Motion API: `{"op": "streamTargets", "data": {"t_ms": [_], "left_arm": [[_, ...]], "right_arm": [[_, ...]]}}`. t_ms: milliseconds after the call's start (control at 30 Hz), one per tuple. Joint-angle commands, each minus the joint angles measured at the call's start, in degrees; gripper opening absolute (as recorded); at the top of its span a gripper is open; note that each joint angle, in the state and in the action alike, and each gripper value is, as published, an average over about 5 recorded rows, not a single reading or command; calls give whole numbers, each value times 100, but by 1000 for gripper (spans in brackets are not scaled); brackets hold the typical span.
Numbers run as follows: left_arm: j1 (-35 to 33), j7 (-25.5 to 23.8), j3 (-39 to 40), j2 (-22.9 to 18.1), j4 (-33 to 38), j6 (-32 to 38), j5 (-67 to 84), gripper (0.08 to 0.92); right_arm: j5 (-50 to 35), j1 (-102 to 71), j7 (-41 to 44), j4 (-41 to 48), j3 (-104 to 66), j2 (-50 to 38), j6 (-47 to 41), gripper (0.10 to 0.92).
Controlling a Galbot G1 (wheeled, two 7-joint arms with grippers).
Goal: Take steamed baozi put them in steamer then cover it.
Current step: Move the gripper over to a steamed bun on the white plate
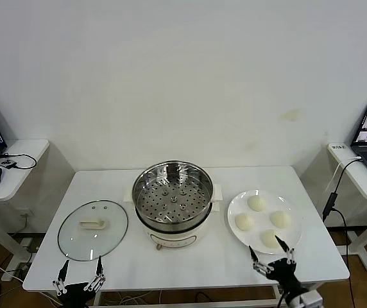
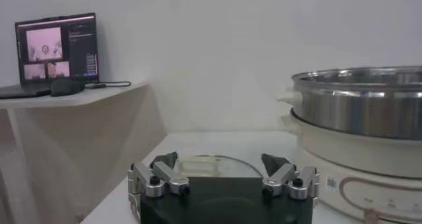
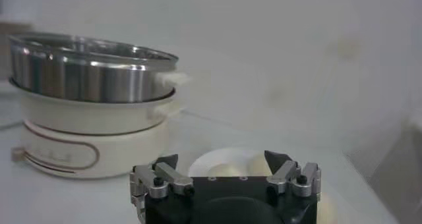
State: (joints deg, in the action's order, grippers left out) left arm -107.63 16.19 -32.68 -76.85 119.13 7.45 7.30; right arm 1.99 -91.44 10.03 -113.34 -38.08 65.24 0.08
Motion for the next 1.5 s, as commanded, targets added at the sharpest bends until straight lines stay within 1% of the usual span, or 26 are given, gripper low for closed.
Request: {"op": "streamTargets", "data": {"t_ms": [33, 267, 400, 500, 667, 833, 900, 1033, 1300, 1500], "left_arm": [[41, 53, 36, -8, 10, -531, -468, 823], [110, 45, 44, -84, 32, -584, -580, 823], [102, 35, 12, -99, 46, -626, -604, 823], [93, 35, 7, -122, 64, -640, -603, 823], [57, 44, -2, -124, 90, -641, -621, 823], [66, 81, -84, -87, 75, -628, -625, 823], [97, 95, -132, -83, 55, -616, -638, 823], [156, 100, -193, -72, 37, -613, -608, 823], [159, 86, -265, -57, 52, -629, -504, 823], [151, 79, -290, -67, 37, -620, -527, 823]], "right_arm": [[1504, 1144, 255, 633, -136, -1183, -232, 823], [2102, 2564, 826, 1562, 561, -2083, -322, 823], [2383, 3883, 1266, 2349, 1435, -2508, -168, 823], [2608, 5023, 1708, 2964, 2271, -2646, 5, 823], [2479, 6655, 2650, 3841, 3853, -2760, 81, 823], [1950, 7793, 3835, 4283, 5232, -2876, 12, 823], [1769, 8134, 4224, 4433, 5722, -2868, 8, 823], [1591, 8605, 4589, 4821, 6347, -2639, 122, 823], [1432, 8965, 4952, 5347, 7105, -2208, 182, 823], [1507, 8926, 4915, 5645, 7261, -1882, 222, 823]]}}
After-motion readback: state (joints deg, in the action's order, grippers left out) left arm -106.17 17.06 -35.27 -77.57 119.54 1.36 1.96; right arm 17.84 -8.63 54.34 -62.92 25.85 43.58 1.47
